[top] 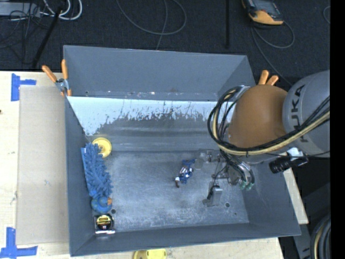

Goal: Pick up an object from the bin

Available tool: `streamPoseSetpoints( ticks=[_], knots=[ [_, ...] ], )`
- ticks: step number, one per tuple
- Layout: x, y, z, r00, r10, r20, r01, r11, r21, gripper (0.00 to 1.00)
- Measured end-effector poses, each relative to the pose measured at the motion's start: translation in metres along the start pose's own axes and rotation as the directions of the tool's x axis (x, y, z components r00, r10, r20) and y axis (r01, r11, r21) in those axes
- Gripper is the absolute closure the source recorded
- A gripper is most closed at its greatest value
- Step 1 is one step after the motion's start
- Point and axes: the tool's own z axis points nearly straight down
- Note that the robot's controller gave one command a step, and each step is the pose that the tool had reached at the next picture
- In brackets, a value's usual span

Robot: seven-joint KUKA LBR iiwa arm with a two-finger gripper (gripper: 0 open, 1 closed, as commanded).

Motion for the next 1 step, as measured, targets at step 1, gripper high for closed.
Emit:
streamPoseSetpoints(
  ticks=[1],
  knots=[
    [-0.0018, 0.0000, -0.0042, 1.000, 0.000, 0.008, 0.000, 1.000, 0.000, 0.00]
  ],
)
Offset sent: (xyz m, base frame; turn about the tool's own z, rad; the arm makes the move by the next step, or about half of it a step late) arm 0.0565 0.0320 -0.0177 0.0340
